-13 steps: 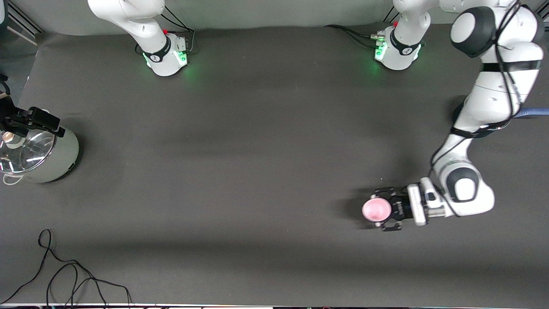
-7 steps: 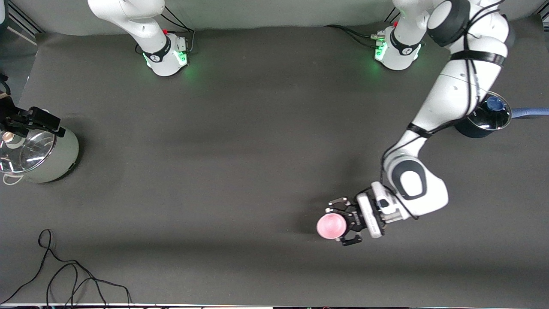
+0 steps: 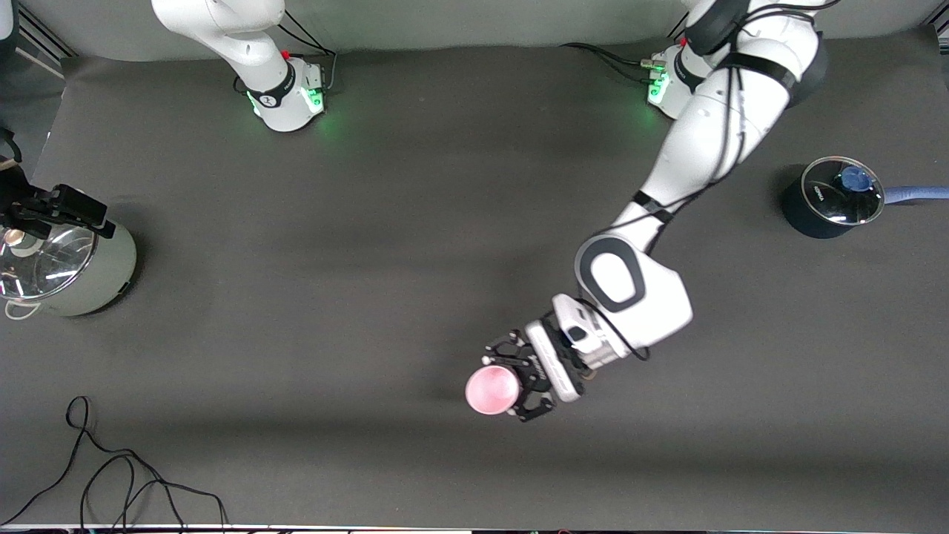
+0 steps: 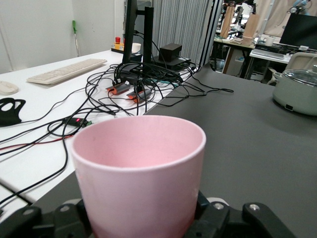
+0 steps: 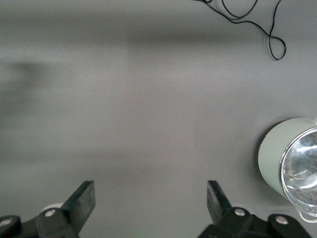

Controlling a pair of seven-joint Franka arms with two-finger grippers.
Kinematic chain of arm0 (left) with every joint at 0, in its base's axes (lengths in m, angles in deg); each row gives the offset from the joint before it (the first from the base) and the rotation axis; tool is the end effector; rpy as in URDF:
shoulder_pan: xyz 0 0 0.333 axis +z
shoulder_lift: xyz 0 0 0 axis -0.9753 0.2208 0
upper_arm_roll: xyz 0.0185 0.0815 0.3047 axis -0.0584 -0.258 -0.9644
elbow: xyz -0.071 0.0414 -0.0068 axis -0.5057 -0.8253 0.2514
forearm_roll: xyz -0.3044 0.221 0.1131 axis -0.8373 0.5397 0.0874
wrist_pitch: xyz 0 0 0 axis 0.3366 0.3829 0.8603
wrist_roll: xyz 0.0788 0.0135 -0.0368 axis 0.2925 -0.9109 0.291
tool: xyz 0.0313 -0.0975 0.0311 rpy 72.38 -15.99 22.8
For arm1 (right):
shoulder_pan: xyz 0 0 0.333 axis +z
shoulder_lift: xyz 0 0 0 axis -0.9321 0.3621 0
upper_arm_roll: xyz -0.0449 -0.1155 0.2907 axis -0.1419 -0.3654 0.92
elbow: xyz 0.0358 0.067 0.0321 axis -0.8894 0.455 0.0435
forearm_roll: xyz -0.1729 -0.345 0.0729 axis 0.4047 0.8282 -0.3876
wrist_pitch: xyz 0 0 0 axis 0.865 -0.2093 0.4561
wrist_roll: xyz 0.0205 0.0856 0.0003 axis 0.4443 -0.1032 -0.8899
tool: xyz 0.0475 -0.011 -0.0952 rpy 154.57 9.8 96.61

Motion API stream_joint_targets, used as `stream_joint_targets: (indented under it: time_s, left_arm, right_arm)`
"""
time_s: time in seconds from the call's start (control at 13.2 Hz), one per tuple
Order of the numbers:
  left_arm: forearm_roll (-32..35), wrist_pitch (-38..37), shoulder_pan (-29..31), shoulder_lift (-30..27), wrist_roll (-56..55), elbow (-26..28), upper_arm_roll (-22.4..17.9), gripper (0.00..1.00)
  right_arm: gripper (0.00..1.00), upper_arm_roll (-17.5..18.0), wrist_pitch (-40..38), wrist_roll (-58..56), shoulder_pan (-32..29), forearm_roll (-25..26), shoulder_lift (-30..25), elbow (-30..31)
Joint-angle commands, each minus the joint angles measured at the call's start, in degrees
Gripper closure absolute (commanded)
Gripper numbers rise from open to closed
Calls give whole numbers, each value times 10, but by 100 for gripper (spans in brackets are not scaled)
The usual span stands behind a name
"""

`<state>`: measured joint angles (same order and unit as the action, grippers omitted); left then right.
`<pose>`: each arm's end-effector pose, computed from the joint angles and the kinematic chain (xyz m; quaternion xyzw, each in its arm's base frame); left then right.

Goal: Transfer pink cup from left to right arm
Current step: 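Lift the pink cup and carry it toward the right gripper, then hold the cup out while the right gripper reaches its rim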

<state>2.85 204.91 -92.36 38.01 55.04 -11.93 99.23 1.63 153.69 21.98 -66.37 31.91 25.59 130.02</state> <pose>0.6909 -0.3949 0.3014 0.7271 -0.4025 0.4513 0.3251 0.5678 -0.0211 0.6342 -0.9998 0.0169 -0.0126 0.0018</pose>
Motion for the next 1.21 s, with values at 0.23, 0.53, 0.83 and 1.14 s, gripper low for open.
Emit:
stream_joint_targets:
  time_s: [0.23,0.53,0.83,1.14]
  left_arm:
    - [35,159,-125,4,-74,-69,-14,100]
    - [38,251,-201,-3,-94,-92,-14,100]
    - [40,303,-245,-4,-96,-93,-15,100]
    - [40,319,-261,-4,-96,-102,-16,100]
  right_arm:
    - [0,-2,-3,2,3,-47,35,-46]
    - [0,4,-3,0,46,-69,49,-56]
    - [0,7,-1,5,67,-71,73,-80]
    - [0,9,10,44,109,-69,130,-154]
